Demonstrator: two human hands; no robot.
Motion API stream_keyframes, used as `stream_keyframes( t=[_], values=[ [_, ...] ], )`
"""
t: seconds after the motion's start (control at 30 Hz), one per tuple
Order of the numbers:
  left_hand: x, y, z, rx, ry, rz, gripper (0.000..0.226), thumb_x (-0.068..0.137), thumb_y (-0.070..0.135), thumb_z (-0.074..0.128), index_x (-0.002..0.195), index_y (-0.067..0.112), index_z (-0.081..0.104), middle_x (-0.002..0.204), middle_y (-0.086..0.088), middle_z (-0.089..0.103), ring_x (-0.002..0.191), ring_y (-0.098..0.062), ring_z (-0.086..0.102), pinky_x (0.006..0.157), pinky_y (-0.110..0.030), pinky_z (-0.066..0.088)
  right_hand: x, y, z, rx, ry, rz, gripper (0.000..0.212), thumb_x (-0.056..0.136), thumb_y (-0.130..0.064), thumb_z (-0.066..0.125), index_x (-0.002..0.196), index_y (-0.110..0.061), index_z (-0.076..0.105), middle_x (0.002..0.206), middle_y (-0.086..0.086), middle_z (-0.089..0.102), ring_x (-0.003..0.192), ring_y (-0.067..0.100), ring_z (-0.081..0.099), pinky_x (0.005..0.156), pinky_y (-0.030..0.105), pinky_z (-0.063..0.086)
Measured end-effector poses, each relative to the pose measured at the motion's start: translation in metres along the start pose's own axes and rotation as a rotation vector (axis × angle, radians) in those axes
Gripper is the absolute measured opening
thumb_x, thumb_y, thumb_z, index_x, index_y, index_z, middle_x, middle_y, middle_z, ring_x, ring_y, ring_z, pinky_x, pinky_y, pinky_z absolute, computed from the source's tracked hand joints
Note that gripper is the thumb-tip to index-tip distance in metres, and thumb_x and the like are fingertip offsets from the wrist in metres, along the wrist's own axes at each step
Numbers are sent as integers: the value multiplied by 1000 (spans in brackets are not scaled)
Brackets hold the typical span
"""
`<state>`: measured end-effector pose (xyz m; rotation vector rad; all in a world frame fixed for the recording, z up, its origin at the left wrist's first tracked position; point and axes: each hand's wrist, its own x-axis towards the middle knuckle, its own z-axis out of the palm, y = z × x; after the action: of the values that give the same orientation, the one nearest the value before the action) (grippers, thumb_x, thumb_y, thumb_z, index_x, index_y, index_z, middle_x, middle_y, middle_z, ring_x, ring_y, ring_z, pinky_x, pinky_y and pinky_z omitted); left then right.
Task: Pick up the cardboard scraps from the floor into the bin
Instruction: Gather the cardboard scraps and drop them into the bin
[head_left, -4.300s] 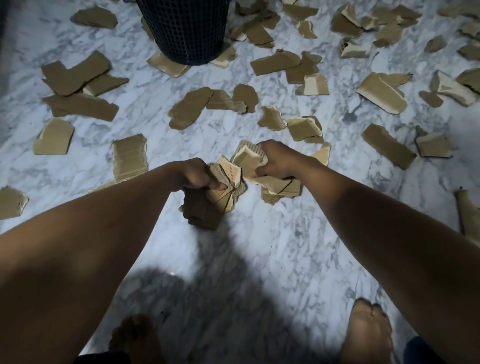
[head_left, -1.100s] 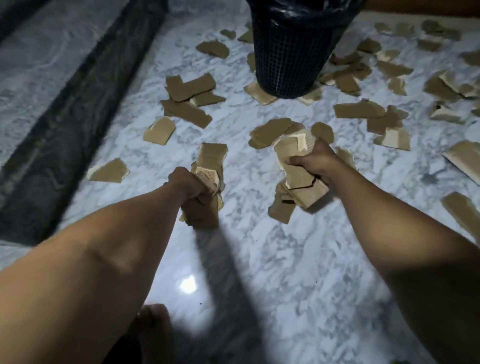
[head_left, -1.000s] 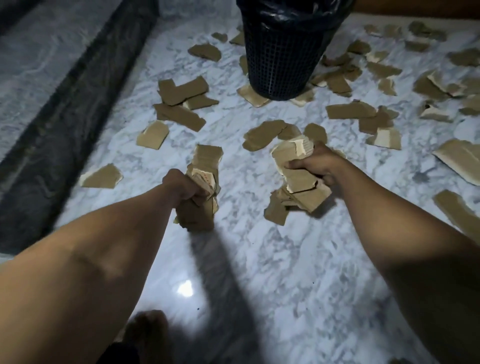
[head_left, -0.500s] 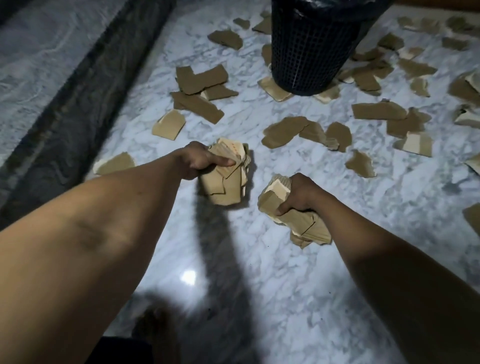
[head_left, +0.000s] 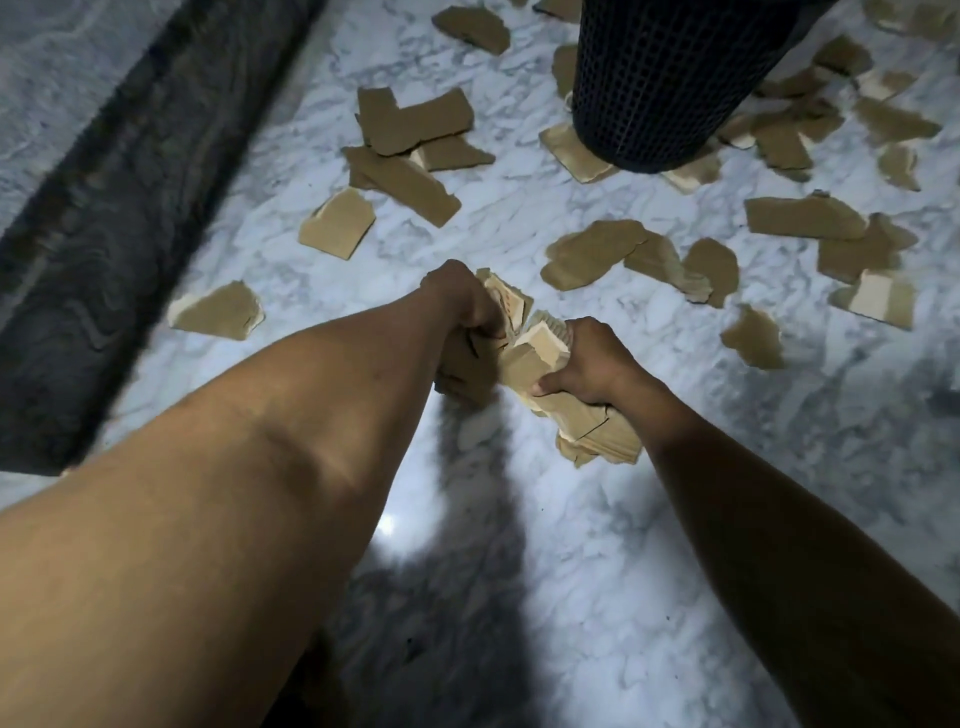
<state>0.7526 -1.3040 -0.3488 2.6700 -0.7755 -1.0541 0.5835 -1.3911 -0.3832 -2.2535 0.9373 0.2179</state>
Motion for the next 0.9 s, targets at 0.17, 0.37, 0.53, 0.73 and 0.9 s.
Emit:
stream_keyframes(
  t=[0.17,0.37,0.53,0.73,0.9],
  values=[
    [18,5,-5,-36,4,-1,45,57,27,90,82,5,61,91,-9,64,81,-26,62,68,-32,51,24,-12,-7,-16,-94,-11,56,49,-32,97,97,-17,71,96,0,74,86,19,68,75,27,49],
    [19,17,-6,133,30,161,37,65,25,86,85,8,61,90,-10,63,79,-26,62,61,-28,46,23,-12,-2,-53,-61,48,64,47,-40,95,99,-18,66,95,2,72,86,23,68,80,35,56],
    [18,0,-5,250,69,287,30,72,32,73,91,11,64,83,-8,53,100,-31,57,63,-30,44,6,-25,0,-130,1,49,62,54,-39,93,103,-17,62,100,2,70,91,27,67,80,36,55],
    [1,-92,-40,124,187,163,28,81,37,69,96,16,61,98,-9,63,105,-28,63,71,-28,41,-6,-64,17,-283,128,-172,57,67,-36,85,112,-14,58,117,2,50,111,29,49,89,42,43],
    [-25,-170,-69,77,317,-41,28,76,34,73,95,16,62,90,-11,64,100,-32,62,74,-30,45,-1,-132,41,-198,100,-346,26,78,-29,74,98,-21,59,100,3,67,98,34,59,72,35,41]
  ],
)
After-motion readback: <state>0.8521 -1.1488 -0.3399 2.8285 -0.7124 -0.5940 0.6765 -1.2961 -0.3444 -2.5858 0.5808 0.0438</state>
